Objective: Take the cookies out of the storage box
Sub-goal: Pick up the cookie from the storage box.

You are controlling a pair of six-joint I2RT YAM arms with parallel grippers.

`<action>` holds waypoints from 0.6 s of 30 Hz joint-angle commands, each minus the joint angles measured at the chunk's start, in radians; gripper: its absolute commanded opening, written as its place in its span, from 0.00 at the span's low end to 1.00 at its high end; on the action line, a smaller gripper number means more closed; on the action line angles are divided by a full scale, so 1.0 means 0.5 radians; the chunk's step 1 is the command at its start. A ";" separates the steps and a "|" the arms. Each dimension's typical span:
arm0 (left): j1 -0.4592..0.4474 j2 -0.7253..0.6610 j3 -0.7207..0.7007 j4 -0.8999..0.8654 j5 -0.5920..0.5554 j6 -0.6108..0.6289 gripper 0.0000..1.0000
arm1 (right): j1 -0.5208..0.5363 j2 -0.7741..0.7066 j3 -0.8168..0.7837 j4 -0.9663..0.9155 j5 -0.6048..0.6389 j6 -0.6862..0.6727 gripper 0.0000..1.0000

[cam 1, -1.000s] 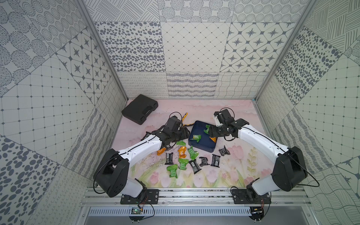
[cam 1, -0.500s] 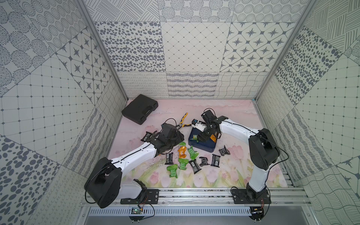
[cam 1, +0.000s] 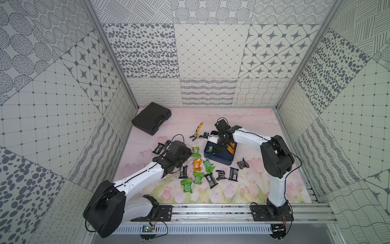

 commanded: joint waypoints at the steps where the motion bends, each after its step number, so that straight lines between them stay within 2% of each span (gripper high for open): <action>1: 0.048 -0.077 -0.089 0.114 -0.094 -0.189 0.73 | 0.013 0.080 0.070 0.069 0.007 -0.078 0.71; 8: 0.068 -0.169 -0.145 0.104 -0.147 -0.202 0.74 | 0.026 0.150 0.093 0.069 -0.011 -0.108 0.68; 18: 0.104 -0.254 -0.152 0.039 -0.188 -0.163 0.74 | 0.032 0.195 0.121 0.069 0.009 -0.075 0.50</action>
